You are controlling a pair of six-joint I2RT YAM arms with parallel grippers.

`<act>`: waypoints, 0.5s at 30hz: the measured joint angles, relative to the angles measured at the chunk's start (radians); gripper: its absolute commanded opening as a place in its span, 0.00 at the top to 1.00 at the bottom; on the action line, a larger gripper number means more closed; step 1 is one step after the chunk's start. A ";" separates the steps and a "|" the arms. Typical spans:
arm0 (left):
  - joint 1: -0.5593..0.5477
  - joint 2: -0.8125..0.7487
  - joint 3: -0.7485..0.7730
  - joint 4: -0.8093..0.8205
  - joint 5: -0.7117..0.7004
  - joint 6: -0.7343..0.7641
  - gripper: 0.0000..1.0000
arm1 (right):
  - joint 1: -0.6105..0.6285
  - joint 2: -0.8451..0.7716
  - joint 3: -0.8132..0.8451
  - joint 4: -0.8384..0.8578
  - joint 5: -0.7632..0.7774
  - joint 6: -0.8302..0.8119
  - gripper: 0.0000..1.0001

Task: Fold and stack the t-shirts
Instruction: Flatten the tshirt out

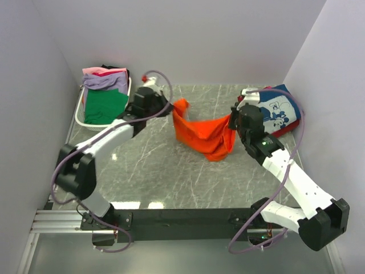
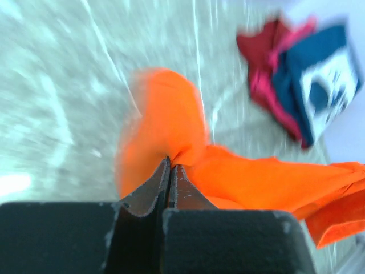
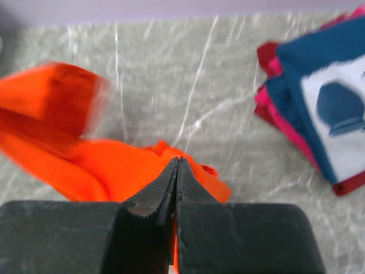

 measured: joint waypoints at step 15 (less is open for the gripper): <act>0.035 -0.442 -0.356 -0.021 -0.144 -0.039 0.27 | -0.019 -0.217 0.079 0.008 -0.075 0.015 1.00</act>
